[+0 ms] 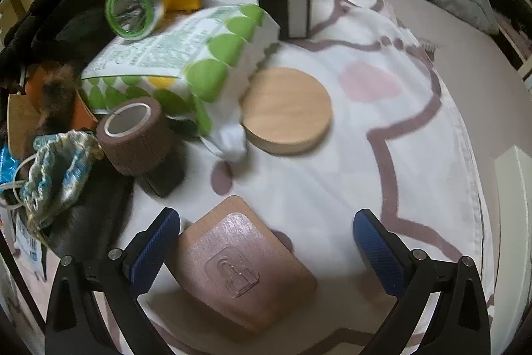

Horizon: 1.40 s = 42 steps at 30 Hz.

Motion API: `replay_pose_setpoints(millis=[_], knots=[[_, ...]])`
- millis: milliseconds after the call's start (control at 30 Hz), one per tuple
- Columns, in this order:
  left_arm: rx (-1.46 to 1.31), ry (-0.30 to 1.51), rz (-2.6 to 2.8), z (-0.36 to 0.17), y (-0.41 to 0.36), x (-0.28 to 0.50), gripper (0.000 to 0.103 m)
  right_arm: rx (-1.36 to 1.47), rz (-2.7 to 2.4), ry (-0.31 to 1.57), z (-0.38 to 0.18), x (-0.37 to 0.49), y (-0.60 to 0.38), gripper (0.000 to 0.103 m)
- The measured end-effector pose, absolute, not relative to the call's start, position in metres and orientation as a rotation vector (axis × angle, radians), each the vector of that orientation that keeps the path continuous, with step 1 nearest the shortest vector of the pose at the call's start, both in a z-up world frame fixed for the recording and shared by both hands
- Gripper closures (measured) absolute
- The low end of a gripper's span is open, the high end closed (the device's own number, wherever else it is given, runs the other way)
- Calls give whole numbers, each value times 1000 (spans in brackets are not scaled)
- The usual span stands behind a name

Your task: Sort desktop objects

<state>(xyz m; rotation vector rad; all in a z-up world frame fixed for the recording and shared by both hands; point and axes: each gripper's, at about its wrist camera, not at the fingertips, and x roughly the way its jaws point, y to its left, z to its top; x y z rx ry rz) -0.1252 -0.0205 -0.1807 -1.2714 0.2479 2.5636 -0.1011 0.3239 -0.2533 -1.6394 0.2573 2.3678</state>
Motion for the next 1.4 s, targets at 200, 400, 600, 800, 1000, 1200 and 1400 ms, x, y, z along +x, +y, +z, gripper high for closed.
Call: replay_pose_setpoints(millis=[200, 400, 600, 800, 1000, 1200, 1400], knots=[[-1366, 225, 2520, -201, -20, -135, 0, -1646, 2376, 262, -250, -92, 322, 0], [-1469, 233, 2487, -220, -16, -147, 1, -1679, 2429, 236, -245, -89, 309, 0], [-1548, 205, 2469, -231, -22, -152, 2, -1730, 2435, 346, -242, -88, 305, 0], [-1587, 152, 2418, -236, -25, -152, 10, -1783, 2431, 342, -241, -84, 298, 33], [-1603, 151, 2388, -237, -26, -147, 12, -1822, 2446, 294, -241, -75, 286, 33], [-1599, 168, 2373, -234, -31, -135, 12, -1862, 2454, 274, -240, -62, 269, 33], [-1584, 177, 2360, -229, -37, -116, 12, -1909, 2463, 255, -238, -43, 253, 33]])
